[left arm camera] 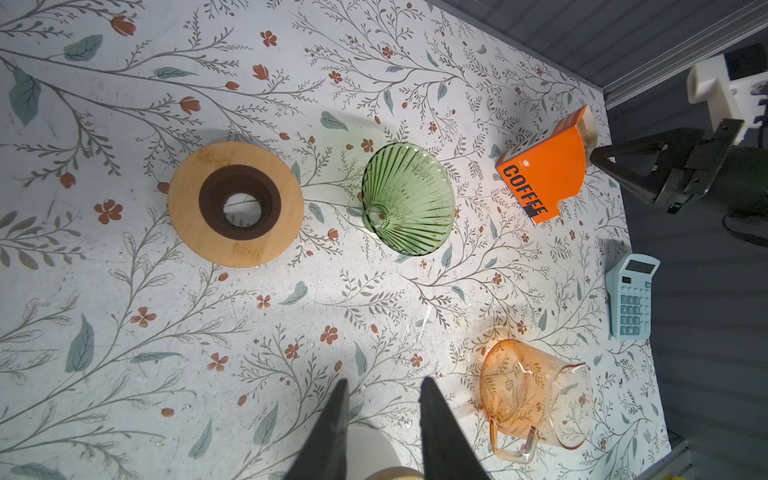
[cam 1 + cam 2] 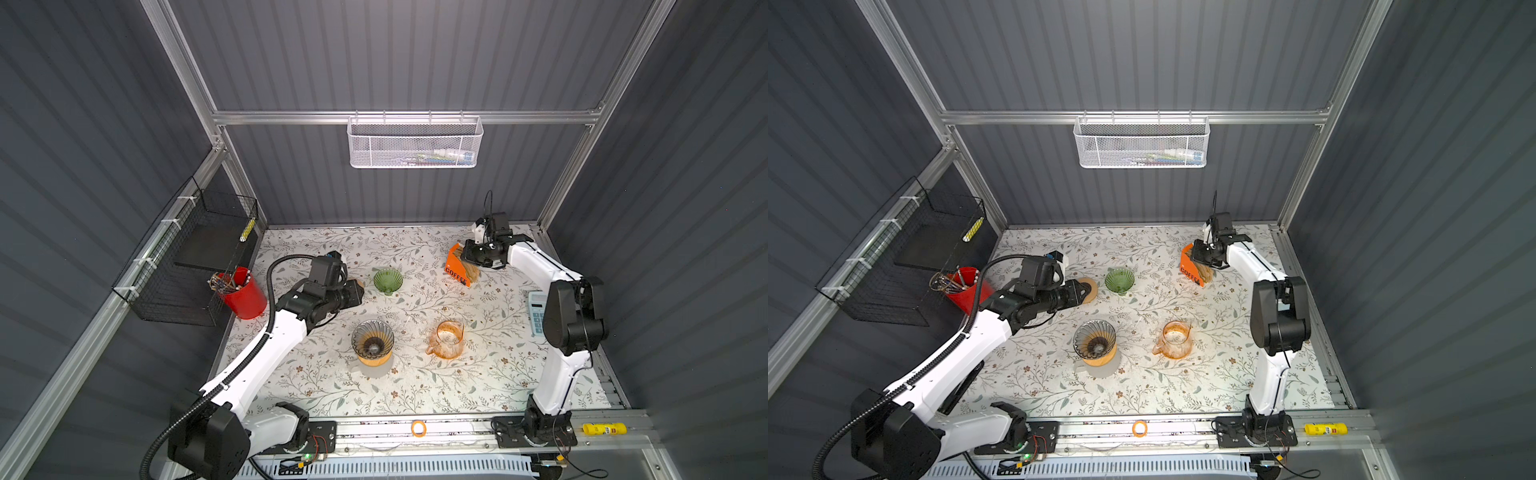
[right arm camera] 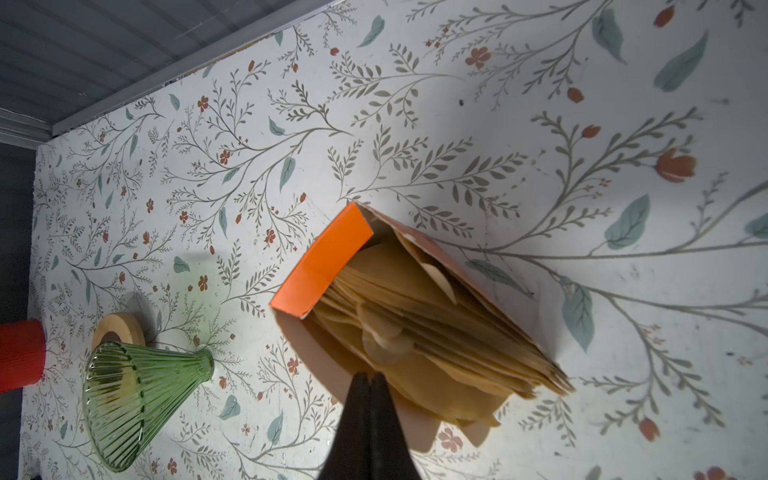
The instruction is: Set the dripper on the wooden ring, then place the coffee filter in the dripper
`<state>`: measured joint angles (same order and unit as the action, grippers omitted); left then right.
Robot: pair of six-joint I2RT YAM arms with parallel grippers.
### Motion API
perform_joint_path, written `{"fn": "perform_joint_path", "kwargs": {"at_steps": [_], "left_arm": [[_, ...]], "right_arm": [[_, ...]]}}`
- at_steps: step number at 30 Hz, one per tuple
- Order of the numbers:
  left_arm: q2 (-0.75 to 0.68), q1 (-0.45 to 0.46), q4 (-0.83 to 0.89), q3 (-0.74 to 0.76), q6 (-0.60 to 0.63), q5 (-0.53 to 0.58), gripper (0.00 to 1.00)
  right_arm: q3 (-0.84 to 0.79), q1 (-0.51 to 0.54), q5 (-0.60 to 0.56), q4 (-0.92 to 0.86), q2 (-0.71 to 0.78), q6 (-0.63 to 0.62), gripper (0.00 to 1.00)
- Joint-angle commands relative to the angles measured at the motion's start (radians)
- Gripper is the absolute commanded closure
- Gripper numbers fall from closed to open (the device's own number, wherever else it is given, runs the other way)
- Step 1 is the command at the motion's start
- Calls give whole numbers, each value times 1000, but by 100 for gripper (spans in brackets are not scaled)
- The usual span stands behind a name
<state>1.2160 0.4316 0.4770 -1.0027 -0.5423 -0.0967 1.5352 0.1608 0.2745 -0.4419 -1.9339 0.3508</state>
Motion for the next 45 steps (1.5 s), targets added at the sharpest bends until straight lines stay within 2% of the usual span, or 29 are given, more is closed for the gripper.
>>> {"fn": "perform_joint_path", "kwargs": {"at_steps": [1,7,11,13,40,45], "left_arm": [[-8,2,8,17,12,8,70],[-10,2,8,18,10,6,69],[-9,2,8,19,9,6,69],[-8,2,6,20,8,6,69],[9,2,9,15,22,12,70],[7,2,11,16,24,15,70]], "right_arm": [[-24,6,-18,-17,29,-13,100],[-37,6,-20,-13,38,-15,100],[-20,6,-16,-13,17,-19,84],[-7,6,-17,-14,6,-19,81],[71,9,9,-24,-82,-10,77],[74,14,10,-26,-83,-12,80]]}}
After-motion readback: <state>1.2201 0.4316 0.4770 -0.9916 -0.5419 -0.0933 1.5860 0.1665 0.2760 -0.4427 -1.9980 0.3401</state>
